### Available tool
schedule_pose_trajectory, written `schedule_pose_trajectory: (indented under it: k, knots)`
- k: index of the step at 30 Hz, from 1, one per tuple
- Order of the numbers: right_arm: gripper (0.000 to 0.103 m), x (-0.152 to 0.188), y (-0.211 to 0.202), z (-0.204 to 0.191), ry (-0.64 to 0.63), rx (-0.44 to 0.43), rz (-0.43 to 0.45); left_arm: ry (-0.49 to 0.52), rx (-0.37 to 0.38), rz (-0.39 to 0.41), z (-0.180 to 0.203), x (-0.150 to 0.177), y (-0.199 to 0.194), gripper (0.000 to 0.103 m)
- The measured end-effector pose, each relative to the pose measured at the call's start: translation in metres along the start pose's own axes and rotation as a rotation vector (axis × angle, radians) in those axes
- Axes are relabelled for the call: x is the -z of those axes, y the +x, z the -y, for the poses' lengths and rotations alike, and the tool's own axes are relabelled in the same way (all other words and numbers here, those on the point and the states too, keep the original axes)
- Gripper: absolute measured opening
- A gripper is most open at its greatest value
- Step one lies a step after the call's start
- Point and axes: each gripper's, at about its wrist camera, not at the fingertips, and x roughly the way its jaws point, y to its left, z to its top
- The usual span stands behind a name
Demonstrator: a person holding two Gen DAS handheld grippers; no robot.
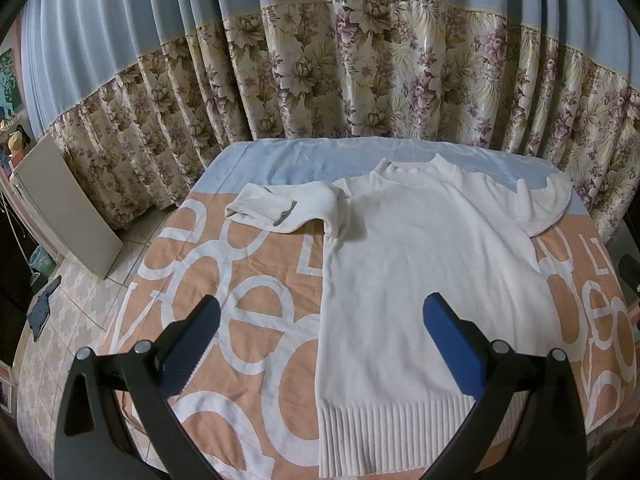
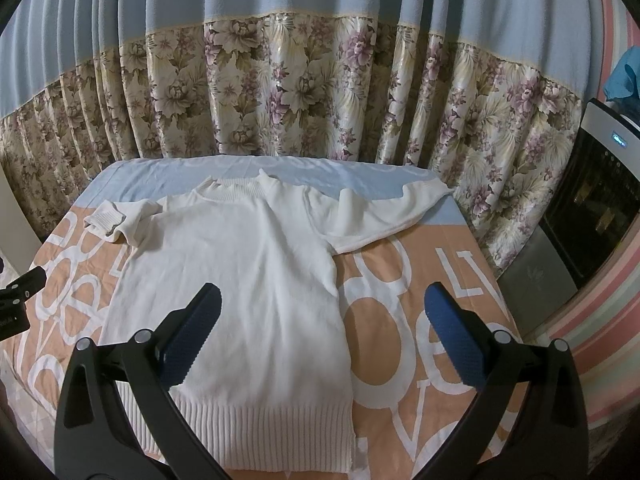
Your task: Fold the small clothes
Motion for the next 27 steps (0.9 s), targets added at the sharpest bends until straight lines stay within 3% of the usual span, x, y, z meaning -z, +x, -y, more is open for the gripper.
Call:
schedule_pose_trajectory:
  k: [27]
  knots:
    - [0.100,-0.0024,0.0010,0.0017,-0.001,0.007,0.003,0.002,-0.004,0.000,-0.0009,-0.0003,-0.0006,0.102]
